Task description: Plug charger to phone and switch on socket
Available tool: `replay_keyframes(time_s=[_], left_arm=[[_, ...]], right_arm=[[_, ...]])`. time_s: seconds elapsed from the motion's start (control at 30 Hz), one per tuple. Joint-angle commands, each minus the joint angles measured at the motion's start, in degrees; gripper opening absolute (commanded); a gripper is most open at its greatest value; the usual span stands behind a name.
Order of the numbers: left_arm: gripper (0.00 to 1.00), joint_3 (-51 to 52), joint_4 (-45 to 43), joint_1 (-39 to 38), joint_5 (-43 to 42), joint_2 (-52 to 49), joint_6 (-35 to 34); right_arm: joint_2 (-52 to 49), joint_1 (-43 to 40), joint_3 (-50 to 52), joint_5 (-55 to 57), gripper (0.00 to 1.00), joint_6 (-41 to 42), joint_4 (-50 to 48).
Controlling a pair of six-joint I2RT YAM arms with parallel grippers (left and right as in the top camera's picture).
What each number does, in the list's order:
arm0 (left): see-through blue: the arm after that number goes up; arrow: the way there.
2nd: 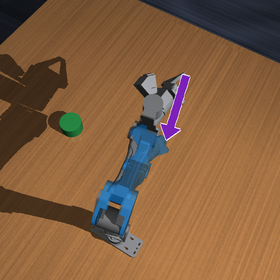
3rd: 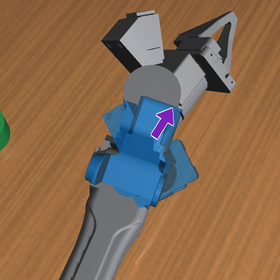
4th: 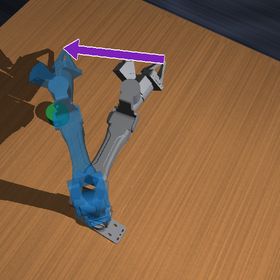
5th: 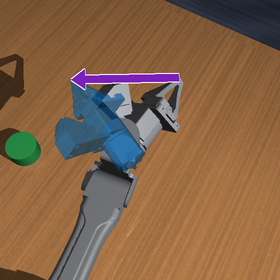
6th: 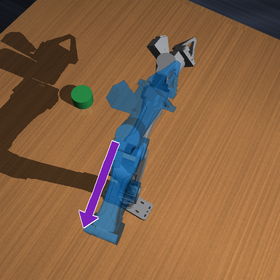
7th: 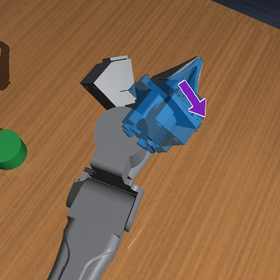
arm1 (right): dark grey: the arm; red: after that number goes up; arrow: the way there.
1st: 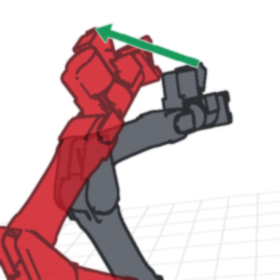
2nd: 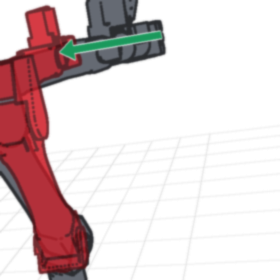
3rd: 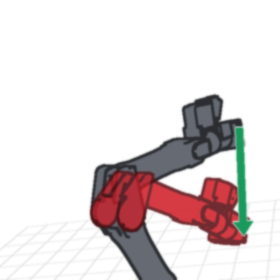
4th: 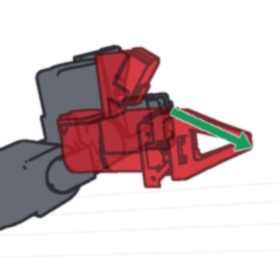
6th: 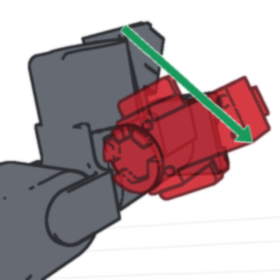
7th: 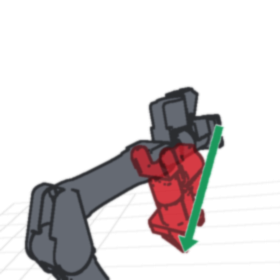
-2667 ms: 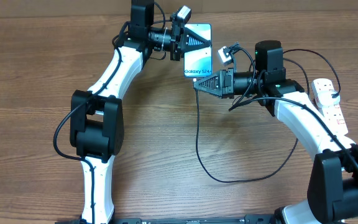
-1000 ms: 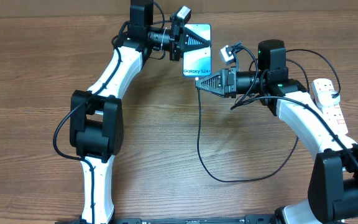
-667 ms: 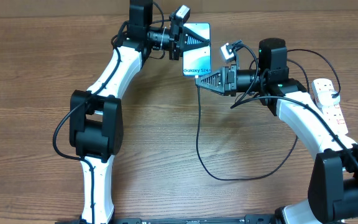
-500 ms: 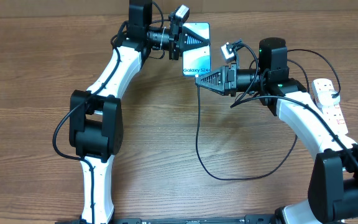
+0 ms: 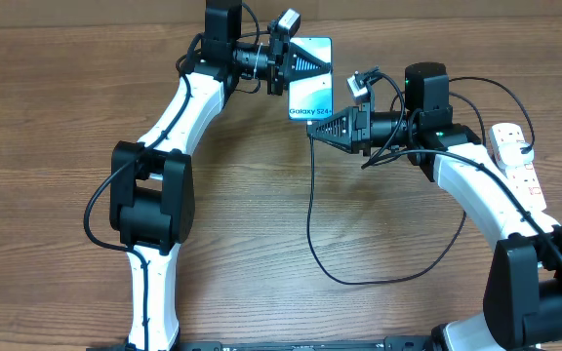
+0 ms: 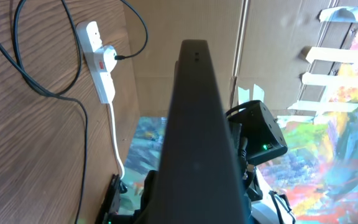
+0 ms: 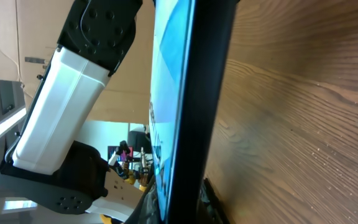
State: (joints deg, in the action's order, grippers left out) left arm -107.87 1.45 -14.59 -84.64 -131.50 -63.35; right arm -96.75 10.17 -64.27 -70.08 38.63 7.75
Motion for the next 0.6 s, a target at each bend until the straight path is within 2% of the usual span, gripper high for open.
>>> replay_keyframes(time_s=[0.0, 0.3, 0.57], left_arm=[[0.04, -0.28, -0.26, -0.42, -2.86, 1.46, -0.2], [0.04, -0.28, -0.26, -0.44, -2.4, 1.46, 1.66], [0.04, -0.28, -0.26, -0.13, -2.29, 1.46, 1.62]], right_arm=[[0.72, -0.13, -0.39, 0.96, 0.04, 0.42, -1.73], [0.72, -0.13, -0.39, 0.72, 0.04, 1.05, -2.78], [0.72, -0.2, -0.39, -4.57, 0.04, 1.01, -2.73]])
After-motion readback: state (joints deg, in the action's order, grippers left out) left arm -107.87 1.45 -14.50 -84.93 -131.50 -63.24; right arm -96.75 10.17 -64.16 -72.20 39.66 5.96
